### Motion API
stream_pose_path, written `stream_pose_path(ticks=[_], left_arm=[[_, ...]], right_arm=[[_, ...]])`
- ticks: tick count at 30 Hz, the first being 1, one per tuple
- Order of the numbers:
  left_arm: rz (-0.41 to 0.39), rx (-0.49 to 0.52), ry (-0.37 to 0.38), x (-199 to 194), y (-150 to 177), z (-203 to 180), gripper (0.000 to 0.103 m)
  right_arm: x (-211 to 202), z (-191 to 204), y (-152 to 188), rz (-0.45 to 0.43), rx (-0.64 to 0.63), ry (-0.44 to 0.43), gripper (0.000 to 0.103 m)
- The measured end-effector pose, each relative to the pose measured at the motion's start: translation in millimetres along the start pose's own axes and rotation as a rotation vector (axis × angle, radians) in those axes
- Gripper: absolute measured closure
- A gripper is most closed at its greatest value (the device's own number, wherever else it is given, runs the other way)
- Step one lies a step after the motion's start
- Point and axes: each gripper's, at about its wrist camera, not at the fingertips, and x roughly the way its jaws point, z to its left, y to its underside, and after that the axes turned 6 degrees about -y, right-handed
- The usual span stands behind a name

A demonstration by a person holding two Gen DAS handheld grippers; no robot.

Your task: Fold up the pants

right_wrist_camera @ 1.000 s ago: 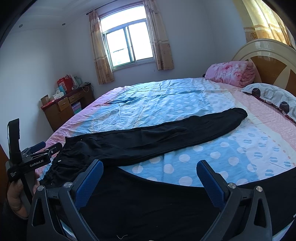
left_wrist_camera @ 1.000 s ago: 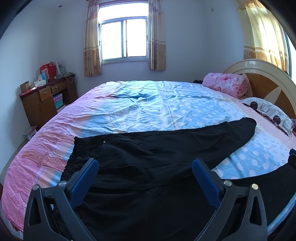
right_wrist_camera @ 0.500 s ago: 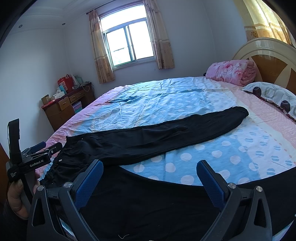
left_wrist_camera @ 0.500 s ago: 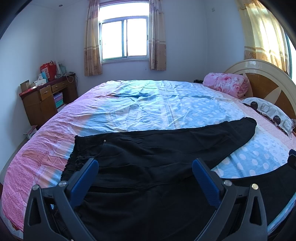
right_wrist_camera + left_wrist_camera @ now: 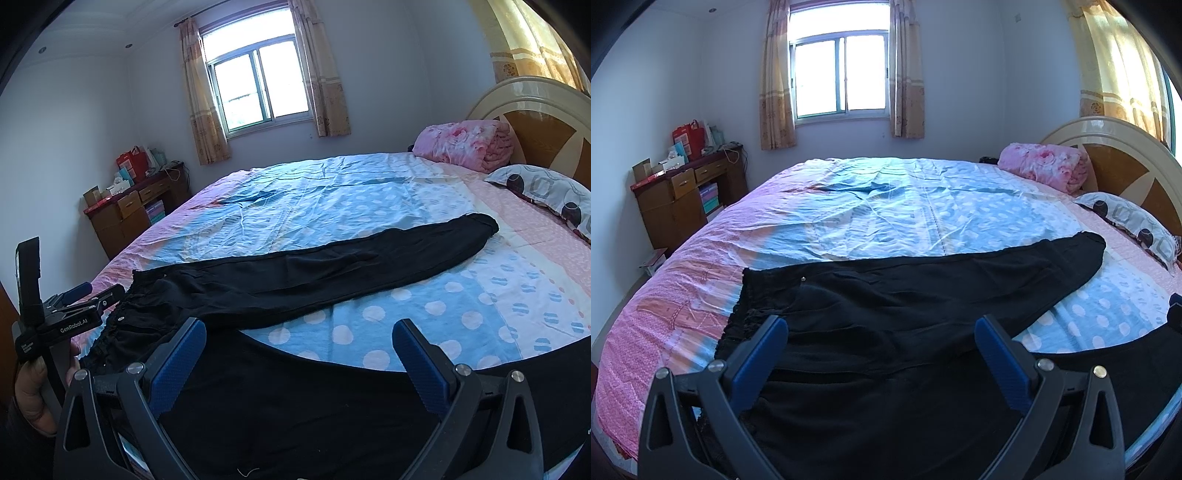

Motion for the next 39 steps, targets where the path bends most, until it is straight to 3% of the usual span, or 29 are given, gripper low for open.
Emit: stream_pose_path(ticks=[12,21,25,28,31,36,39], left_arm=[[0.033,0.014,-0.009,17,2,3,0.0],[0.084,0.078,-0.083,59,-9,20,0.0],[0.14,0.054,-0.167,103,-27,74,0.0],[0.185,0.024,-0.222,144,-42,119,0.0],[0.246,-0.024,-0.225,189,-52,155,0.001],[0.369,-0.03,-0.175,251,-47,165,0.017],[0.42,-0.007,-0.173,267,-41,159,0.029]], right_arm=[[11,-2,-5,0.025,-0.008,-0.001,0.001],[42,-35,-23,0.087,0.036,-0.005,0.001],[52,-79,-50,0.116,0.081,0.025,0.001],[58,-116,-73,0.118,0.079,0.106,0.001],[71,-156,-94,0.126,0.093,0.161,0.001],[106,-218,-108,0.173,0.164,0.204,0.001],[124,-252,-114,0.199,0.198,0.224,0.001]])
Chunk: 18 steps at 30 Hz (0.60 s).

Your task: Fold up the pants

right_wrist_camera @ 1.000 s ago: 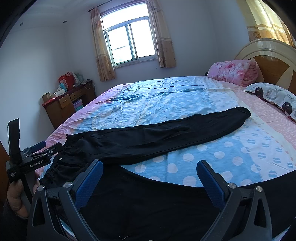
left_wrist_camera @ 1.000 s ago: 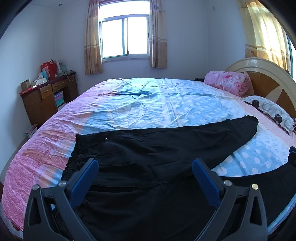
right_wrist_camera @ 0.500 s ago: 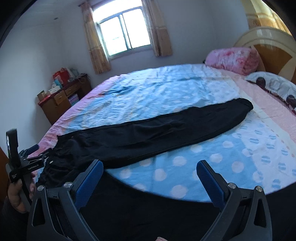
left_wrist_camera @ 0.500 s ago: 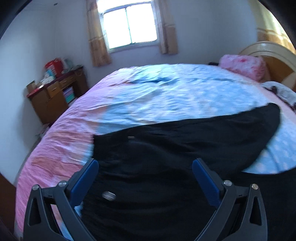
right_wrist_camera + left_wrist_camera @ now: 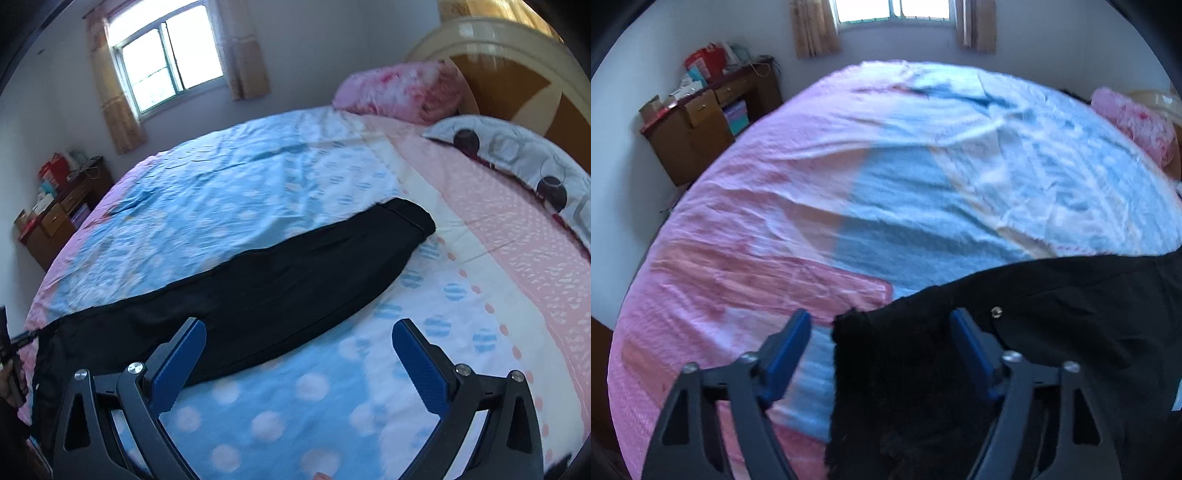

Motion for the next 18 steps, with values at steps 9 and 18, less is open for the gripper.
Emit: stream_pose_path(ticks=[9,18], left_arm=[[0.018,0.009,0.102,21,3,-1,0.052],[-0.03,0.061,0.053,27,3,-13,0.052]], right_arm=[[64,-97,-79,0.037,0.078,0.116,0.005],[148,-153,-153,0.14,0.131,0.091,0.027]])
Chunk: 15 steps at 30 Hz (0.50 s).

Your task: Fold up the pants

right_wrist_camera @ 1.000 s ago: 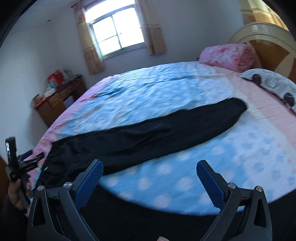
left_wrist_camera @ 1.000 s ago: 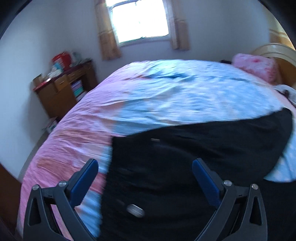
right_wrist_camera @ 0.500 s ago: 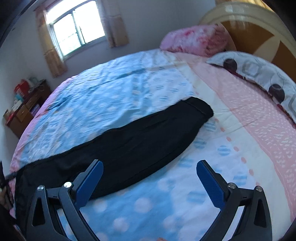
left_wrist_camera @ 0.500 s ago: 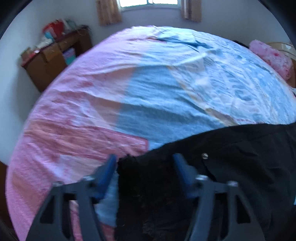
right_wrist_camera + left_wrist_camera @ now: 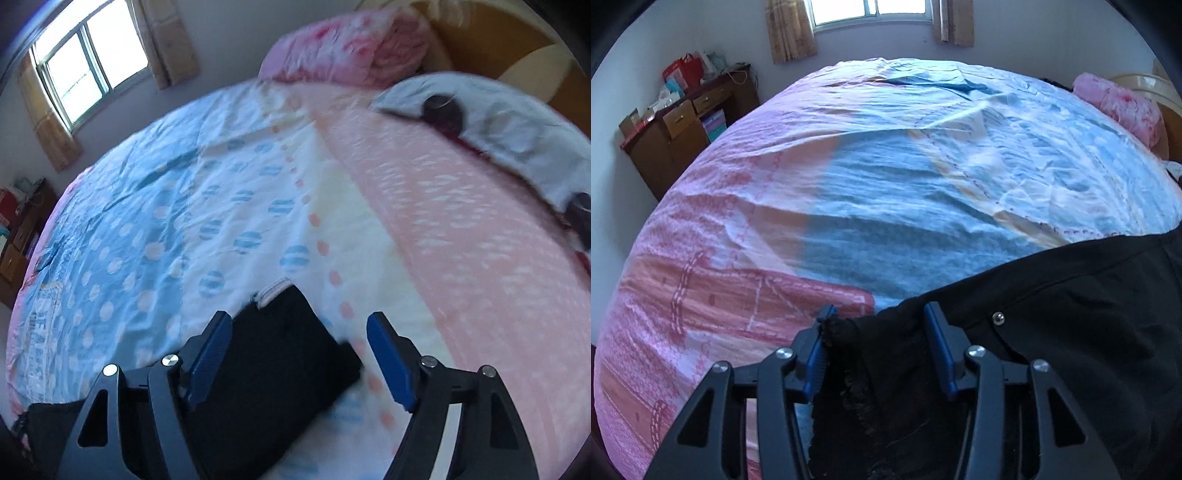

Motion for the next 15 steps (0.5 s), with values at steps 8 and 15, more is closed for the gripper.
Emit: stream_pose_path(ticks=[8,15], left_arm=[[0.016,-0.007,0.036,3,-4,6,0.052],[0.008,0.057,0.043,-8,-8,-8,0.083]], right_arm=[[66,8,-13,0.179,-0.039,-0.037,0.057],[39,15,-4,0.123,-0.09,-0.076,0.091]])
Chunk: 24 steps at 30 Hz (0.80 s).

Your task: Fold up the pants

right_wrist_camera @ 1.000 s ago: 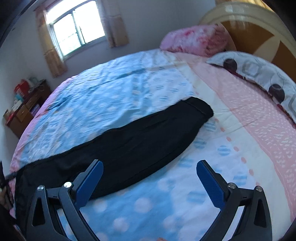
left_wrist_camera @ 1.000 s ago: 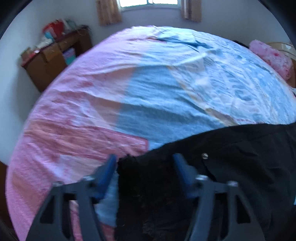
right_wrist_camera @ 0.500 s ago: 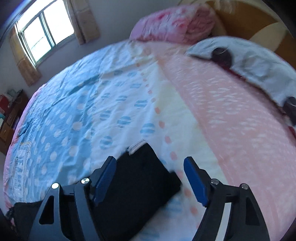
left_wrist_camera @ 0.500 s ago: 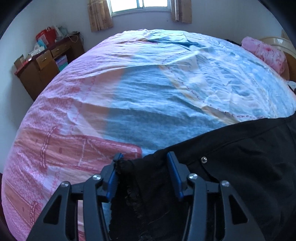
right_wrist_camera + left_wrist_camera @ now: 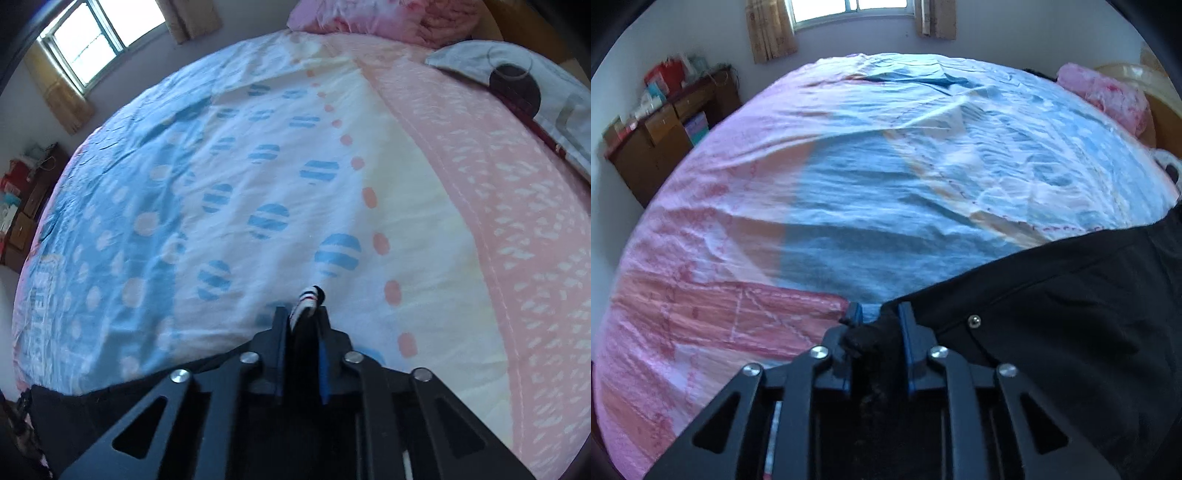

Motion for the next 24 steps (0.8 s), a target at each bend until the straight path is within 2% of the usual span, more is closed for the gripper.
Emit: stream_pose_path(ticks=[3,8,10,14,16,24], left_arm=[[-0.03,-0.045,0.032,-13,-1,9,0.084],[-0.143,-0.128,0.128,-66,6,33,0.084],[-0.187,-0.147,0.158,-89,14,41,0.084],[-0.259,-0.184,0.224,-125,38,50,0.084],[-0.282,-0.209,0.278,-141,63,55,0.084],[-0.322,-0.204,0.338,-170,142,52,0.084]], right_arm=[[-42,10,10,-0.078,-0.037,-0.022,0.092],[-133,12,43,-0.204,-0.049,-0.064,0.092],[-180,6,70,-0.265,-0.049,-0.079,0.092],[-245,-12,127,-0.328,-0.031,-0.101,0.092],[-263,-27,162,-0.33,-0.005,-0.097,0.092],[-298,-74,292,-0.363,0.094,-0.148,0.092]])
